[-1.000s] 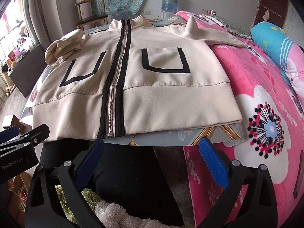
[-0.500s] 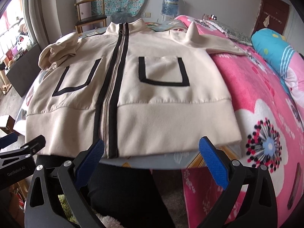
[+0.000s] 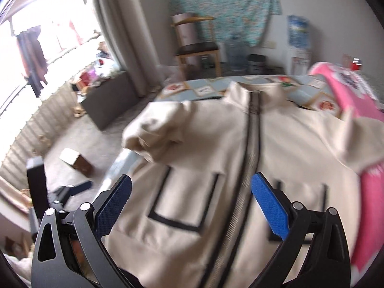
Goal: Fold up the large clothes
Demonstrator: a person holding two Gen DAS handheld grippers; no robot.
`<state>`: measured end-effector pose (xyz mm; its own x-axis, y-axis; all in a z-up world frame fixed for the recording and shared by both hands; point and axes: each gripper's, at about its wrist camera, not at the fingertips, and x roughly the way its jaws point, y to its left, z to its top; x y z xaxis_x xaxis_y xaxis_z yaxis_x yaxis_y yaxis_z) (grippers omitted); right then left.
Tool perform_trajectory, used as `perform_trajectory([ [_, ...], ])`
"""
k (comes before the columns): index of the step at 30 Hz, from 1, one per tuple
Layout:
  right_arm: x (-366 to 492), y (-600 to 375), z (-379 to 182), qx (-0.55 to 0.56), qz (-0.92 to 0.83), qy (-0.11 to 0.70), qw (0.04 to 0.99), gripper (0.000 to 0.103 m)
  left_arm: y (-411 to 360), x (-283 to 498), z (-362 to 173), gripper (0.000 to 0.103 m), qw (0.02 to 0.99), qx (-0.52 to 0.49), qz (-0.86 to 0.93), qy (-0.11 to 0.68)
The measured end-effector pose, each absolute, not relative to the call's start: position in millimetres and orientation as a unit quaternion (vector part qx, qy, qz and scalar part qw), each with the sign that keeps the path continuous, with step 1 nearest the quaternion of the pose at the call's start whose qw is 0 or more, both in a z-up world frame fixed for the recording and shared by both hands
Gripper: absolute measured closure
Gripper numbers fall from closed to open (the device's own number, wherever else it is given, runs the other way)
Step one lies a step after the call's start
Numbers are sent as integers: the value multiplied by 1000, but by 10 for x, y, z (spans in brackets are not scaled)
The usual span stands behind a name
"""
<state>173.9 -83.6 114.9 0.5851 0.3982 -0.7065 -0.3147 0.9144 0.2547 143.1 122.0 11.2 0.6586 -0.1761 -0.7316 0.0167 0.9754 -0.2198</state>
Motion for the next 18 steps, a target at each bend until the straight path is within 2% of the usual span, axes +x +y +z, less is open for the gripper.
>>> perform_trajectory([
  [5, 2474, -536, 951, 83, 234, 454, 856, 6, 1402, 1956, 133, 8, 899, -152, -55, 407],
  [10, 2926, -504, 580, 112, 232, 498, 828, 6, 1025, 2558, 147, 8, 908, -35, -51, 414],
  [14, 3153, -575, 377, 138, 237, 520, 809, 12, 1007, 2892, 106, 8, 911, 8, -30, 412],
  [18, 3392, -663, 209, 186, 253, 535, 784, 21, 1440, 3071, 118, 8, 915, -26, 24, 401],
])
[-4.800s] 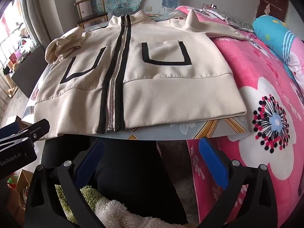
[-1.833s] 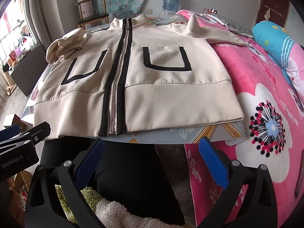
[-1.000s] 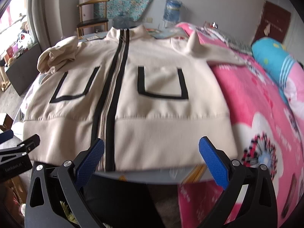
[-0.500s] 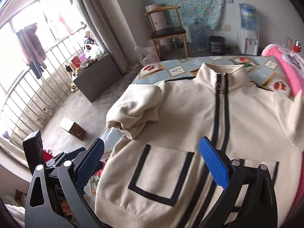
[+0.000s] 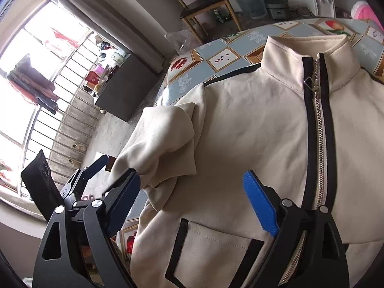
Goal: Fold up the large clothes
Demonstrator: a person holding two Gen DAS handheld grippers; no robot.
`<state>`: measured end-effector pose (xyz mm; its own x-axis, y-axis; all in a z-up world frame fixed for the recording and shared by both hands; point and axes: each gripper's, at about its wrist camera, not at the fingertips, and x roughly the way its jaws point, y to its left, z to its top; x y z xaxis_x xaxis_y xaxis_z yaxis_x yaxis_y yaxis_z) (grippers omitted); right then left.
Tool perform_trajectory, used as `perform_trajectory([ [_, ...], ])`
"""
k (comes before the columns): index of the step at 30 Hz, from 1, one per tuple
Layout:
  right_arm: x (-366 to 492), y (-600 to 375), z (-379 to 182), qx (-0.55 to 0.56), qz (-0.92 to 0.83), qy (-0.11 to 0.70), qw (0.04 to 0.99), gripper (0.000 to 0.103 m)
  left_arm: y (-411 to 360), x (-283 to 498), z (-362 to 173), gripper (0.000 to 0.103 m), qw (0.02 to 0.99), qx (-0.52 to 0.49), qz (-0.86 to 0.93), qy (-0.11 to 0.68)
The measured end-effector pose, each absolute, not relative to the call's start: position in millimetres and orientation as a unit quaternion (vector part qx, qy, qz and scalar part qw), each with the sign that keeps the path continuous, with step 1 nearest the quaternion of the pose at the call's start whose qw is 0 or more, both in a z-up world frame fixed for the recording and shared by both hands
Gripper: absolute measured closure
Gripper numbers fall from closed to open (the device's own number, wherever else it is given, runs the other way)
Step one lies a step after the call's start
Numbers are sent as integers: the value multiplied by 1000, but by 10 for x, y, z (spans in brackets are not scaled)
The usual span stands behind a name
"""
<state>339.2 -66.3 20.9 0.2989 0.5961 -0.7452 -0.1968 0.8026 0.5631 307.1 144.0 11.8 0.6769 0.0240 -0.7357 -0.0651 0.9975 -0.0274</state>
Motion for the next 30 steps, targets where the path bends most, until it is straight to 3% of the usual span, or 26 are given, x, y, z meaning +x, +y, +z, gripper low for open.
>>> perform_trajectory([
  [2, 3502, -660, 120, 212, 261, 548, 766, 26, 1670, 3114, 99, 9, 913, -44, 57, 401],
  [9, 3785, -342, -329, 264, 294, 605, 691, 47, 2079, 3176, -122, 29, 893, -82, 94, 432],
  [17, 3882, 137, -352, 260, 330, 614, 668, 58, 2168, 3148, -244, 46, 883, -82, 98, 452],
  [20, 3966, 303, -405, 247, 323, 625, 667, 70, 2165, 3143, -253, 49, 882, -80, 98, 454],
  [24, 3994, 427, -427, 231, 316, 623, 677, 94, 2120, 3135, -249, 56, 881, -76, 96, 457],
  [30, 3904, 254, 84, 230, 328, 573, 715, 97, 2053, 2938, 58, 57, 898, -98, 46, 427],
])
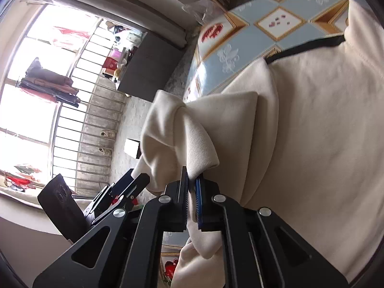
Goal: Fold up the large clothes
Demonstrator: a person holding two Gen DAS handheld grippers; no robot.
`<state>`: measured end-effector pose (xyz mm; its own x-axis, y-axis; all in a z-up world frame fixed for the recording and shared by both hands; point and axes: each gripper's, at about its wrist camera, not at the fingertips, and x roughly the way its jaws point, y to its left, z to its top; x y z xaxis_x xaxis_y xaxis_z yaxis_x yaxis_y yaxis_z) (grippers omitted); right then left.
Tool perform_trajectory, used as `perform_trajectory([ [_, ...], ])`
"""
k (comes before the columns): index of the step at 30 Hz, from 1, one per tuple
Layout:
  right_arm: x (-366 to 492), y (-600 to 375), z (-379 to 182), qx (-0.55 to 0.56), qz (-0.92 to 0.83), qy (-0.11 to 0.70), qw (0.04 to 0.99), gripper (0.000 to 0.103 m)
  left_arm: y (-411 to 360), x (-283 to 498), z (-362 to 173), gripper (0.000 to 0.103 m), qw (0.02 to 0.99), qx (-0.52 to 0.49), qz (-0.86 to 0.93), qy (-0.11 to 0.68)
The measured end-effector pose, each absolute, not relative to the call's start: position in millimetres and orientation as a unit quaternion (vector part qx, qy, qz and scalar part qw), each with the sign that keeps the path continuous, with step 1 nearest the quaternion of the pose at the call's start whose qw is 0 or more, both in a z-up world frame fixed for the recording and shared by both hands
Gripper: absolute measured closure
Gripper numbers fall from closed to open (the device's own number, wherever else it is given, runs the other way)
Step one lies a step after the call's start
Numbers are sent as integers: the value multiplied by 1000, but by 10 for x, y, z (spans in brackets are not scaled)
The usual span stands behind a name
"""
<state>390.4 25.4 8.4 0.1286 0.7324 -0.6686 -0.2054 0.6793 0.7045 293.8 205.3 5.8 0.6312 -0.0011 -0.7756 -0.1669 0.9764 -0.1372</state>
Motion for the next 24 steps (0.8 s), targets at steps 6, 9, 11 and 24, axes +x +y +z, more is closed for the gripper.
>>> perform_trajectory([
  [6, 3631, -767, 1051, 262, 333, 497, 757, 98, 1665, 2561, 591, 47, 916, -99, -59, 383],
  [9, 3477, -1534, 1384, 271, 294, 467, 789, 98, 1382, 2510, 532, 44, 905, -73, -91, 408],
  [11, 3432, -2013, 1405, 280, 252, 459, 805, 98, 1184, 2503, 363, 44, 894, -50, -98, 433],
  [24, 3331, -2994, -84, 277, 100, 554, 778, 66, 761, 2381, -459, 50, 861, 75, -12, 504],
])
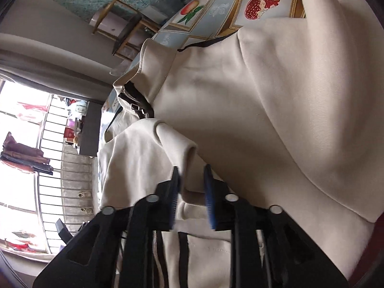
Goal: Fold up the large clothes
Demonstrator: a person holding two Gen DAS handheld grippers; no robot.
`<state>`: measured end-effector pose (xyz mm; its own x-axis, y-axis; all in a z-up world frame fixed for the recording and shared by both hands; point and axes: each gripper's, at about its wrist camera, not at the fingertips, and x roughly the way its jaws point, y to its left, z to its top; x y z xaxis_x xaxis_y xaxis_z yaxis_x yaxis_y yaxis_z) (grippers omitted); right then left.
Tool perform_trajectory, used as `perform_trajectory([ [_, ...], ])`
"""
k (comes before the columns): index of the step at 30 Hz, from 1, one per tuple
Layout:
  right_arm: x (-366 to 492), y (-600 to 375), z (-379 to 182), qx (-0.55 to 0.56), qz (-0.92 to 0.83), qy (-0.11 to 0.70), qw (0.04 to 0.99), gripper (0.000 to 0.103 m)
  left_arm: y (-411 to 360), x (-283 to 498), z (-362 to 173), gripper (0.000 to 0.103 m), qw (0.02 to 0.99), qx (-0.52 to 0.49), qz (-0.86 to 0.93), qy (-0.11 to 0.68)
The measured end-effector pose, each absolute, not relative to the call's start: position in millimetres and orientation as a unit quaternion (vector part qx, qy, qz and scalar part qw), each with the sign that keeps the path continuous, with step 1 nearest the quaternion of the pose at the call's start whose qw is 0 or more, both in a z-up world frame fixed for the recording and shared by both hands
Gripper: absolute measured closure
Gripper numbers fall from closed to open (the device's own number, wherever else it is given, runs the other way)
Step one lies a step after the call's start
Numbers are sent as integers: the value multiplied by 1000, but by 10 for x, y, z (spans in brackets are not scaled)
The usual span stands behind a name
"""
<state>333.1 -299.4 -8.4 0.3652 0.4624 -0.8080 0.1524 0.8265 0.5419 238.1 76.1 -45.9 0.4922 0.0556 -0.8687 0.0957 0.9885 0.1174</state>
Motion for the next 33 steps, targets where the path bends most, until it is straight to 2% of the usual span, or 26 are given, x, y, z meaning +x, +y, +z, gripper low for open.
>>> perform_trajectory([
  [5, 3297, -3002, -172, 208, 74, 567, 794, 66, 761, 2418, -466, 57, 859, 87, -9, 504],
  [8, 3325, -2894, -220, 152, 61, 570, 805, 66, 708, 2442, -462, 65, 861, 97, -9, 498],
  [9, 3339, -2829, -206, 132, 60, 569, 810, 77, 696, 2447, -463, 69, 863, 99, -5, 496],
  [11, 3365, -2735, -189, 108, 59, 566, 815, 90, 675, 2455, -462, 78, 864, 102, -3, 493],
  [15, 3290, -2757, 223, 113, 63, 529, 838, 94, 662, 2426, -400, 96, 870, 109, 8, 481],
  [16, 3257, -2811, 390, 122, 63, 512, 848, 94, 668, 2409, -377, 97, 872, 121, 24, 474],
  [18, 3193, -2927, 618, 136, 62, 489, 860, 94, 725, 2382, -338, 97, 874, 117, 24, 470],
  [20, 3170, -3032, 595, 152, 59, 494, 854, 94, 794, 2382, -330, 97, 873, 98, 18, 477],
  [24, 3216, -3110, 56, 169, 52, 551, 816, 94, 846, 2405, -360, 97, 869, 89, 4, 486],
  [27, 3176, -3161, -143, 182, 43, 554, 811, 94, 955, 2405, -278, 94, 867, 43, -36, 495],
  [29, 3172, -3196, -134, 198, 50, 548, 811, 94, 1081, 2374, -151, 89, 868, -13, -74, 490],
  [31, 3162, -3203, -137, 200, 54, 547, 811, 94, 1208, 2364, -31, 77, 872, -53, -91, 479],
  [33, 3164, -3210, -207, 192, 49, 561, 804, 93, 1283, 2431, 35, 75, 874, -66, -83, 474],
])
